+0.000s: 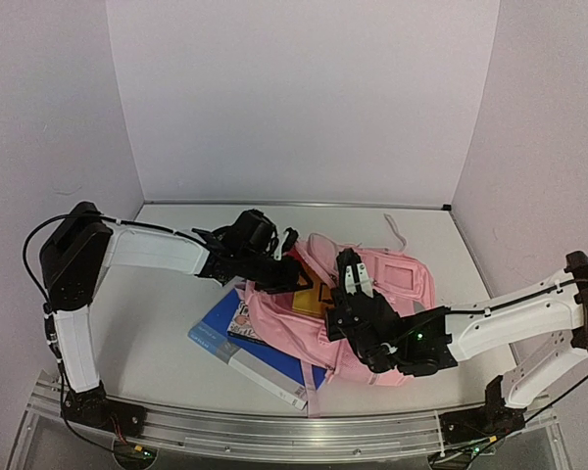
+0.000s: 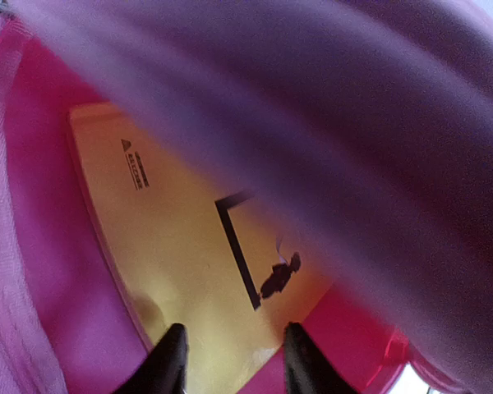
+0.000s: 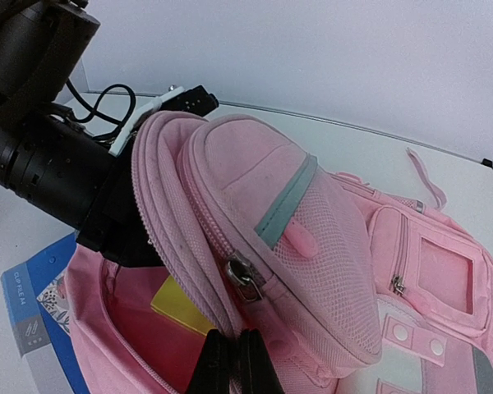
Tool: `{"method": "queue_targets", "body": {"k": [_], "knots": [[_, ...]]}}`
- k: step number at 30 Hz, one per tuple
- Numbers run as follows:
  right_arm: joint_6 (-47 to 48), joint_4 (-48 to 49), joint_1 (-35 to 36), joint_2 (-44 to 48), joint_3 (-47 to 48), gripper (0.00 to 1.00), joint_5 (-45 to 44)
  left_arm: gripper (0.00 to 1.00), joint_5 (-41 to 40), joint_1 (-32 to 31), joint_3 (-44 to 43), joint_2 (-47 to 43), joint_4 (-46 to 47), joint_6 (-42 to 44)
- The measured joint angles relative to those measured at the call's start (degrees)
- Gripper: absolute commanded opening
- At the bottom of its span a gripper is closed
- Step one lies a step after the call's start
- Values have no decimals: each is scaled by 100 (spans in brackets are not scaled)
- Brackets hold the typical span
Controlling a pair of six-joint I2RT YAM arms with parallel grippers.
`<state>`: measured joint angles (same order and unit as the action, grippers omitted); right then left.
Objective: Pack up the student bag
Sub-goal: Place the book in the student bag.
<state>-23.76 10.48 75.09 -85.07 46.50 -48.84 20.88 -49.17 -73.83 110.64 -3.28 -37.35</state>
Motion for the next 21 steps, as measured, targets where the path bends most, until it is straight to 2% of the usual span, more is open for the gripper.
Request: {"method": "queue_targets", "body": {"k": [3,8,11,16,21], "knots": [[-14,6,0,9,-4,0,-2,69,-178,-72,391,-517,-8,18],[-26,17,0,13,-8,0,-2,79,-630,-116,788,-1744,-221,3],[-30,17,0,13,-9,0,0,83,-845,67,991,-2417,-342,-2],[-30,20,0,11,-9,0,7,90,-848,1180,1726,-3222,-442,-39],[-30,22,0,11,-9,0,13,90,-483,2859,2430,-3343,-249,-228]]}}
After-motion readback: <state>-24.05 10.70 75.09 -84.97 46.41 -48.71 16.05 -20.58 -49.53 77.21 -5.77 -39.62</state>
